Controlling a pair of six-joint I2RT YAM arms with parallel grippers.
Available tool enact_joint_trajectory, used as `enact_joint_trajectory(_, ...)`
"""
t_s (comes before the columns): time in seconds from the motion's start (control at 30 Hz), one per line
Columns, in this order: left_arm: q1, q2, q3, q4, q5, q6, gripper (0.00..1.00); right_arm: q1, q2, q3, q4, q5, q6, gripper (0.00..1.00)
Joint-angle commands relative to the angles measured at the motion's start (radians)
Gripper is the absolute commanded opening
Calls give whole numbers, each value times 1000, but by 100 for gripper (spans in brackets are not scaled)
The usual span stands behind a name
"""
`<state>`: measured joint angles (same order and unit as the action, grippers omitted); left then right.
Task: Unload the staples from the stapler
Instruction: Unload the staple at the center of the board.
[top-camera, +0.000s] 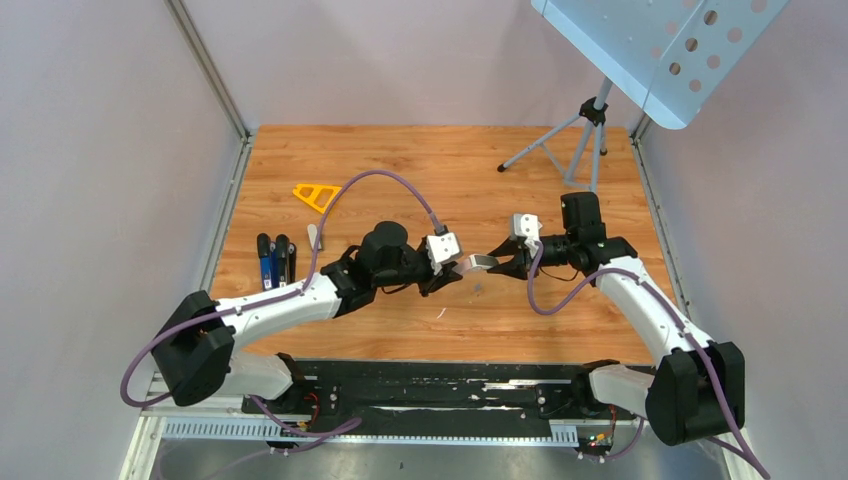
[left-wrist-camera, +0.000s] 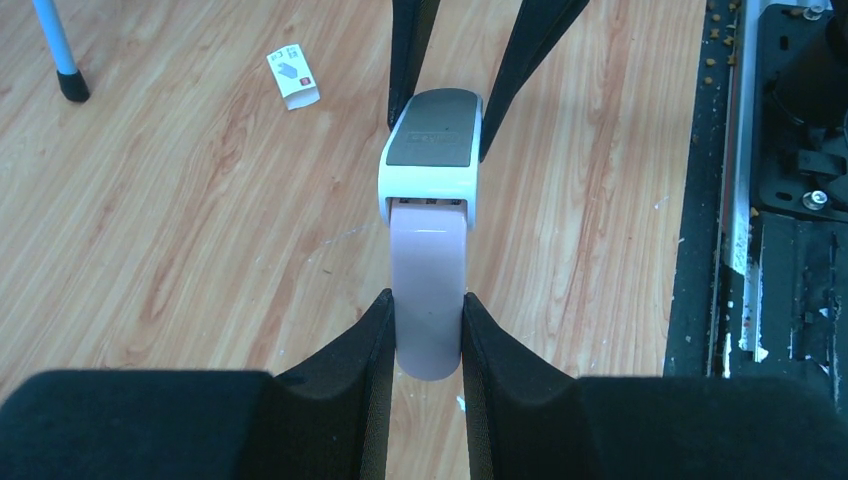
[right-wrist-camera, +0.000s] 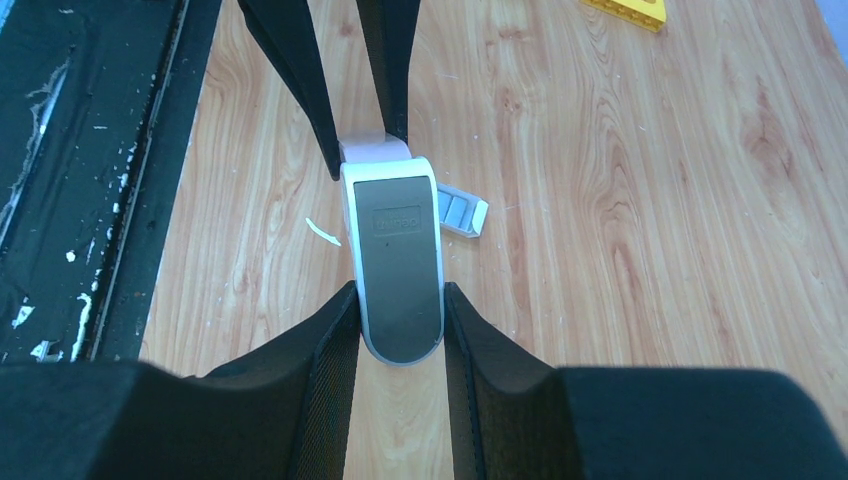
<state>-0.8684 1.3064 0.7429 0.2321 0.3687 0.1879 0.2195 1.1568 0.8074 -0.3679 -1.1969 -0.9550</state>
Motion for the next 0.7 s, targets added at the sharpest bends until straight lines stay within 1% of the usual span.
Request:
enact_joint_trajectory(0.0,-3,35,26,-120,-68,44,0,-35,-6,43,-70,33,-38,0)
enact_joint_trajectory(0.13,-3,52,42,-152,-79,47,0,-35,-6,44,-81,34,-47,0)
enact_joint_trajectory(0.37,-2,60,44,-139,-72,29,0,-35,-8,39,-88,24,-48,0)
enact_joint_trajectory(0.53,-3,59,32,-57,-11,-19,0,-34,-8,26,-87,-11,-40,0)
enact_joint_trajectory(0.6,-2,60,20,-2,22,-54,0,-33,-11,17,-83,-31,-31,0)
enact_joint_trajectory(0.67,-2,62,5,66,50,-92,0,-27,-15,0,-57,-54,6,2)
